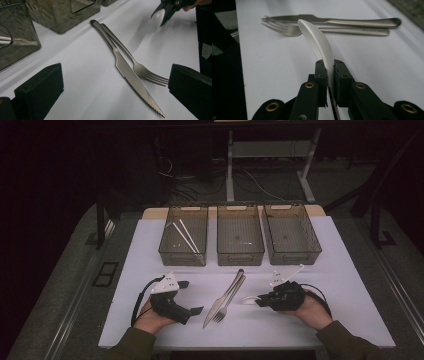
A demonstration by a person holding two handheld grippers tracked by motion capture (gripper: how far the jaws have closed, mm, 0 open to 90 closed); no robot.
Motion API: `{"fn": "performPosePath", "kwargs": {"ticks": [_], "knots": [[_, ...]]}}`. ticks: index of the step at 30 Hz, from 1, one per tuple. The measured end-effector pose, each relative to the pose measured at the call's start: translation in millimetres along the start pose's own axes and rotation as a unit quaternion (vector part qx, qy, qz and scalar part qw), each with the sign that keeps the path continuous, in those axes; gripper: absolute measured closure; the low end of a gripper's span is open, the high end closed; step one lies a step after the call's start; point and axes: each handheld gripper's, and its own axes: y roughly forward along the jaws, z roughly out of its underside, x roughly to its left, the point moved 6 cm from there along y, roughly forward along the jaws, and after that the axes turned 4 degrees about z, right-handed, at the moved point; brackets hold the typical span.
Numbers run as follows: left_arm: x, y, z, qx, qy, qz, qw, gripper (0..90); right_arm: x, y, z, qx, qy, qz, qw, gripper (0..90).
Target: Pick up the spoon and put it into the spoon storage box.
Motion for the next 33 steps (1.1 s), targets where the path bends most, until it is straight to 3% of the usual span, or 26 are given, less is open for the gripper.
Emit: {"fn": "performPosePath", "kwargs": {"ticks": [12, 22, 33], "knots": [[0.0, 0.6, 0.4, 0.003, 0.001, 0.001, 1.0000, 0.0, -29.2, -17.6, -21.8, -0.038, 0.036, 0.019, 0.9985, 82.0], [0.0, 0.3, 0.2, 0.001, 0.000, 0.001, 1.0000, 0.0, -50.7, -29.7, -50.7, -0.065, 0.047, 0.040, 0.9960, 82.0], [-0.3, 0.2, 0.1, 0.000, 0.000, 0.002, 1.0000, 0.0, -77.0, -18.7, -94.7, -0.077, 0.051, 0.068, 0.9934, 82.0]]}}
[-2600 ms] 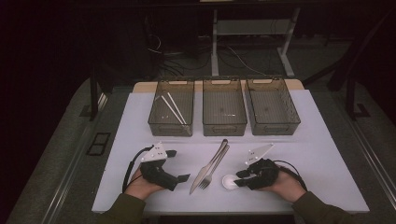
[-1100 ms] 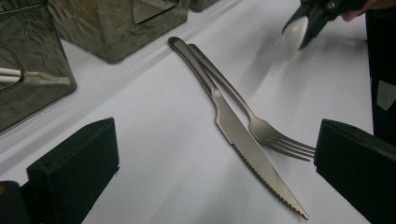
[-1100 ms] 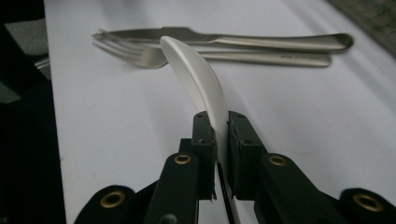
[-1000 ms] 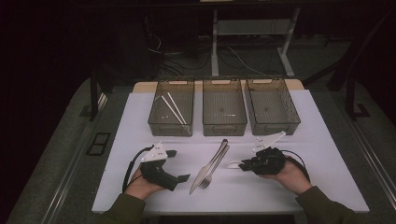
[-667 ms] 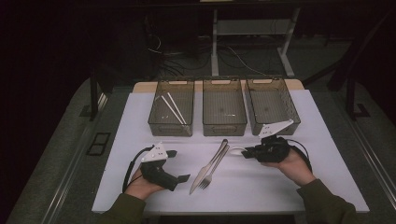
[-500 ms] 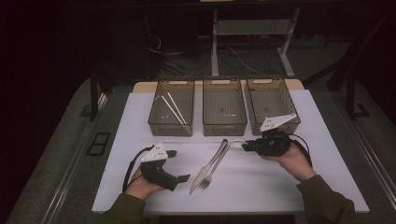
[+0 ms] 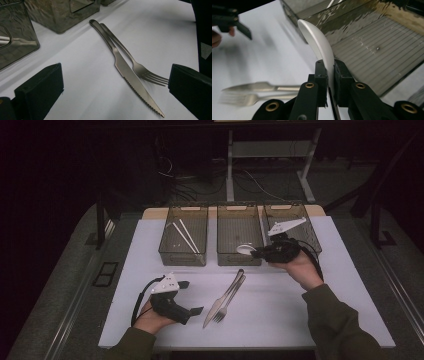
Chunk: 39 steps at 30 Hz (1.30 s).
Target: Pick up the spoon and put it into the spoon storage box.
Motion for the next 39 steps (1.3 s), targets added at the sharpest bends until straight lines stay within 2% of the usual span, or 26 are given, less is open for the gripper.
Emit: {"fn": "performPosePath", "kwargs": {"ticks": [5, 11, 20, 23, 25, 31, 37, 39], "knots": [[-0.2, -0.1, -0.1, -0.001, 0.000, 0.002, 1.0000, 0.0, -8.6, 15.4, -19.1, 0.000, 0.001, 0.011, 0.9999, 82.0], [-0.5, -0.2, -0.2, -0.001, 0.000, 0.002, 1.0000, 0.0, -18.0, 36.2, -32.0, 0.007, 0.010, 0.017, 0.9998, 81.9], [-0.3, -0.9, -0.4, -0.002, 0.003, 0.004, 1.0000, 0.0, -31.6, 65.5, -35.9, 0.028, 0.029, 0.032, 0.9987, 81.6], [-1.0, -1.0, -0.5, -0.003, 0.002, 0.005, 1.0000, 0.0, -33.5, 73.4, -31.4, 0.047, 0.032, 0.031, 0.9979, 80.9], [-1.0, -1.2, -0.5, -0.003, 0.002, 0.004, 1.0000, 0.0, -34.8, 77.0, -28.9, 0.053, 0.036, 0.031, 0.9975, 76.5], [-0.8, -1.1, -0.6, -0.002, 0.004, 0.004, 1.0000, 0.0, -34.8, 73.2, -30.9, 0.036, 0.047, 0.024, 0.9980, 69.6], [-1.3, -0.5, -0.8, -0.004, 0.001, 0.004, 1.0000, 0.0, -31.5, 58.7, -33.0, 0.012, 0.057, 0.012, 0.9982, 53.0], [-1.6, -0.4, -0.7, -0.004, 0.000, 0.004, 1.0000, 0.0, -30.6, 52.2, -31.0, 0.007, 0.055, 0.011, 0.9984, 50.8]]}}
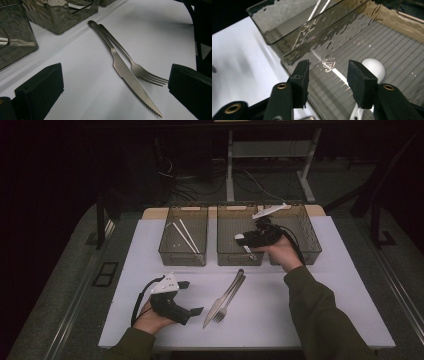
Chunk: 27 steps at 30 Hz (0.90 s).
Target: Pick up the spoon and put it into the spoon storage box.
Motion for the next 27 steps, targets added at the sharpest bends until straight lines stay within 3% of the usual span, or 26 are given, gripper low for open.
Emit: {"fn": "performPosePath", "kwargs": {"ticks": [8, 11, 16, 22, 27], "knots": [[0.7, 0.0, 0.4, 0.005, 0.003, -0.002, 1.0000, 0.0, 3.2, -26.5, 12.8, -0.023, 0.004, -0.009, 0.9997, 39.7], [0.9, 0.1, 0.4, 0.004, 0.001, -0.002, 1.0000, 0.0, 7.8, -36.7, 22.4, -0.029, -0.006, -0.015, 0.9995, 37.1], [1.3, 0.3, 0.6, 0.005, 0.000, -0.003, 1.0000, 0.0, 14.7, -50.0, 43.7, -0.038, -0.010, -0.019, 0.9991, 34.7], [-0.1, -0.3, -0.4, 0.002, -0.001, -0.001, 1.0000, 0.0, 21.1, -60.3, 73.6, -0.030, -0.019, -0.012, 0.9993, 33.0], [-0.4, -0.8, -0.9, 0.001, 0.000, -0.004, 1.0000, 0.0, 27.1, -69.2, 94.7, -0.031, -0.015, -0.022, 0.9992, 30.9]]}}
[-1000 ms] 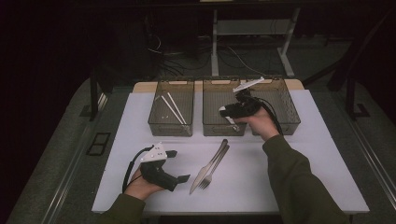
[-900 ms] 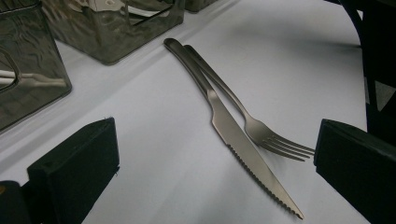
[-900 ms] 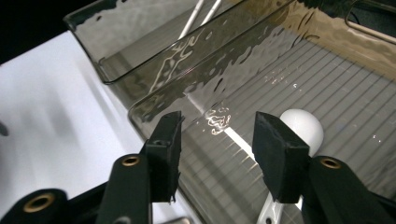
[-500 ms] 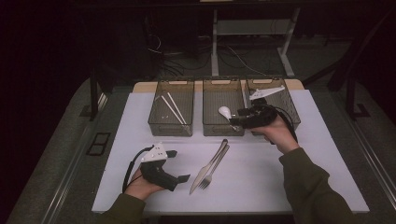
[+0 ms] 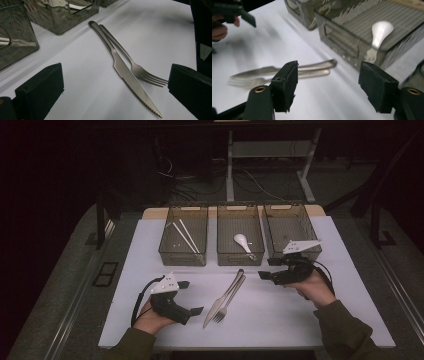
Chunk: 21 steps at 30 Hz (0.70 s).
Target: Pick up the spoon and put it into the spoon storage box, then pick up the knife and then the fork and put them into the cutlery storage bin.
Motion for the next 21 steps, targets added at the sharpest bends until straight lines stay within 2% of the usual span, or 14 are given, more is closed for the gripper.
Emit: {"fn": "performPosePath", "kwargs": {"ticks": [3, 6, 13, 15, 21], "knots": [[0.3, -0.3, -0.4, -0.001, 0.001, -0.003, 1.0000, 0.0, 5.8, -4.5, 12.6, -0.004, 0.001, -0.003, 1.0000, 29.2], [2.0, -2.0, -0.5, 0.000, 0.001, -0.008, 1.0000, 3.4, 11.0, -8.2, 25.1, -0.002, -0.004, 0.003, 1.0000, 28.4], [2.9, -3.6, -0.8, 0.007, 0.005, -0.016, 0.9998, 17.2, 19.7, -16.5, 48.8, 0.002, -0.017, 0.038, 0.9991, 23.3], [4.0, -3.5, -2.3, 0.006, 0.010, -0.017, 0.9998, 23.6, 22.0, -19.8, 56.2, 0.006, -0.016, 0.044, 0.9989, 21.4], [5.4, -1.1, -6.4, 0.007, 0.005, -0.014, 0.9999, 45.5, 26.4, -30.2, 75.5, 0.011, -0.011, 0.048, 0.9987, 21.0]]}}
